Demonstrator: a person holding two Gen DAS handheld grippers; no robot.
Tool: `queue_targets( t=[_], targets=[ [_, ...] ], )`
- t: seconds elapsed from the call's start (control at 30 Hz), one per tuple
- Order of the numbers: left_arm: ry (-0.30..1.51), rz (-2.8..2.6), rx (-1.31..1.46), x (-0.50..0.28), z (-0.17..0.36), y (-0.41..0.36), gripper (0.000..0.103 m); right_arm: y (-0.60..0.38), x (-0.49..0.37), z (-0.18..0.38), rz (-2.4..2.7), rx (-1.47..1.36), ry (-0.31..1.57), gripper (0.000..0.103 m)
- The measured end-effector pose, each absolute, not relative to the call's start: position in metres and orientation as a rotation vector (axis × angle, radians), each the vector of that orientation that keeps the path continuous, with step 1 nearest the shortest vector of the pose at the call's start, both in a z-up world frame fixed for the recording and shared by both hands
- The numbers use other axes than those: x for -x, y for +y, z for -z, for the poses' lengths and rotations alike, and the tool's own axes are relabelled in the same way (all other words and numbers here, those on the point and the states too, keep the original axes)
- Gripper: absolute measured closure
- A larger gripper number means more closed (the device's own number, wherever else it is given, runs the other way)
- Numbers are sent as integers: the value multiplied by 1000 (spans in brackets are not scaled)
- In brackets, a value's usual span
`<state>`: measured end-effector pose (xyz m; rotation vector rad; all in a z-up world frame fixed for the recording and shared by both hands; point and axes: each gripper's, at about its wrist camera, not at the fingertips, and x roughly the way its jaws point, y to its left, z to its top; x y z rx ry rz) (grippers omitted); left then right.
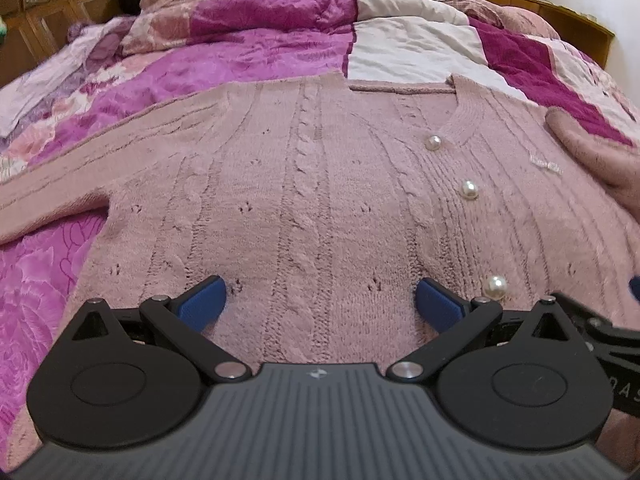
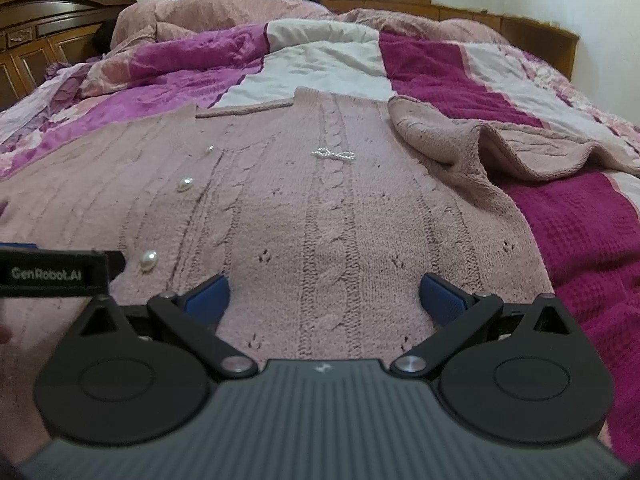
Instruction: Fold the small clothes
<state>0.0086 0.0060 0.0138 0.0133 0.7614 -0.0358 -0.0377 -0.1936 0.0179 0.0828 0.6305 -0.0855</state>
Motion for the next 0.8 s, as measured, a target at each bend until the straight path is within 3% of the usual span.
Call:
queue_targets(
  t=[0.37, 0.8],
  targets=[
    [804, 101, -26, -19, -63, -6, 0, -221, 44, -60, 23, -200, 635, 0],
    [845, 72, -19, -24, -73, -4, 0, -260, 41, -79, 69, -250, 622, 0]
  ],
)
